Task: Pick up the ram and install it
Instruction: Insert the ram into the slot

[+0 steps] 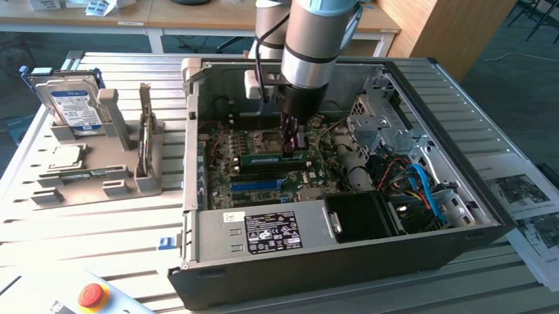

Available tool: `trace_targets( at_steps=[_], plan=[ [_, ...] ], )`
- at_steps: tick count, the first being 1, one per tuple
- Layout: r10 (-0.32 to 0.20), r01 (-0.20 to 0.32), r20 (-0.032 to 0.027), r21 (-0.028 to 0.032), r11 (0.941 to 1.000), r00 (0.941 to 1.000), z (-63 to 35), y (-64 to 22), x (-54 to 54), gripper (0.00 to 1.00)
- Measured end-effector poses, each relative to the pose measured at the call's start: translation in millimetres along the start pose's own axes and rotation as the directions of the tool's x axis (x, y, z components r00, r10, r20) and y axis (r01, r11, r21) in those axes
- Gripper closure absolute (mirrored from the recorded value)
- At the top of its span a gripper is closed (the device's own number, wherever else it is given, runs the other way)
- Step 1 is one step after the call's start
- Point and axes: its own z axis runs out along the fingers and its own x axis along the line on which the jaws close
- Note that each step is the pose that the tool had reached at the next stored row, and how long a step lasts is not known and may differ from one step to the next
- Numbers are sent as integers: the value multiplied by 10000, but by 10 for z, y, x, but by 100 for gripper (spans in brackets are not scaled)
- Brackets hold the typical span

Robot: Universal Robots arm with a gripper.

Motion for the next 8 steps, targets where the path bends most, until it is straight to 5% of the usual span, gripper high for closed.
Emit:
trace_targets(
  at_steps=[8],
  plan=[
    [0,0,1,0,10000,10000,16,-1,1,88]
  ],
)
